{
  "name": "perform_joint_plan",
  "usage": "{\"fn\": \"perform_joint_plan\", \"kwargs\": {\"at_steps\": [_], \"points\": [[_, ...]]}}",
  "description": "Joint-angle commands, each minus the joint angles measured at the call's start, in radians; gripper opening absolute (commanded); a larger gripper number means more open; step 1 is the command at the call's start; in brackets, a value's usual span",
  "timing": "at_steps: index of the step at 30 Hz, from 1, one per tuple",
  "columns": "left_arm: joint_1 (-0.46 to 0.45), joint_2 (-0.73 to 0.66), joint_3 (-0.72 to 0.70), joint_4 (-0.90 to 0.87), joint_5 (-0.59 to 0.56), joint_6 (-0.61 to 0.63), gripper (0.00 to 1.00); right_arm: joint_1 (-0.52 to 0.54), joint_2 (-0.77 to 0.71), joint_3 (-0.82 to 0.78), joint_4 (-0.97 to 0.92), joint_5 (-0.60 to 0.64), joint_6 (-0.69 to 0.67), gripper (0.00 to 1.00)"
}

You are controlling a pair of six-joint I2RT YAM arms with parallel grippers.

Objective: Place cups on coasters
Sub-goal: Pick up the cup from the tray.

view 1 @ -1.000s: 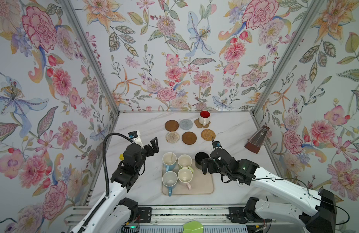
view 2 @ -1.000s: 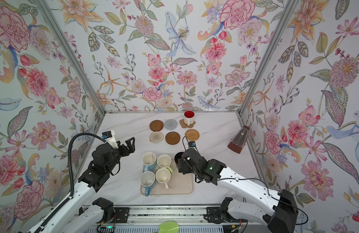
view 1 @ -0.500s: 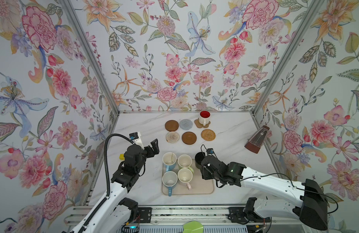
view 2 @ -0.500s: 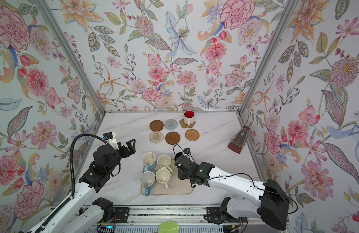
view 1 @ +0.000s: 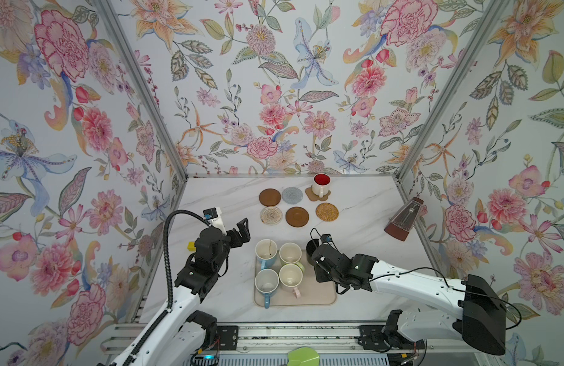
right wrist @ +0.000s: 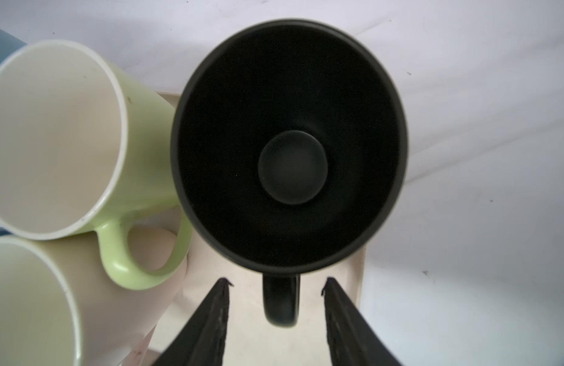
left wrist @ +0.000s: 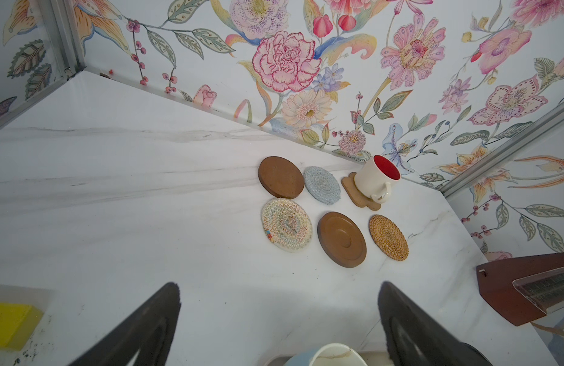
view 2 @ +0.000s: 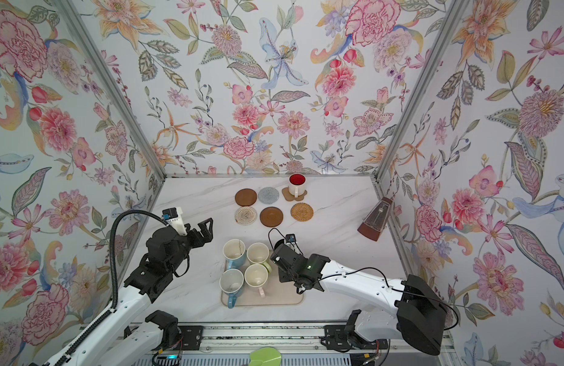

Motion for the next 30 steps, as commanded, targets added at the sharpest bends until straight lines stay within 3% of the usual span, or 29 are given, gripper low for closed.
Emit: {"fn": "perform_joint_plan", "kwargs": {"at_steps": [1, 30], "points": [[0.012, 0.006, 0.003, 0.017, 0.003, -0.010, 0.99, -0.008, 0.019, -0.006, 0.006, 0.012, -0.013, 0.47], [0.010, 0.021, 0.006, 0.028, 0.010, -0.012, 0.99, -0.037, 0.088, -0.007, 0.031, -0.009, -0.051, 0.25]]}}
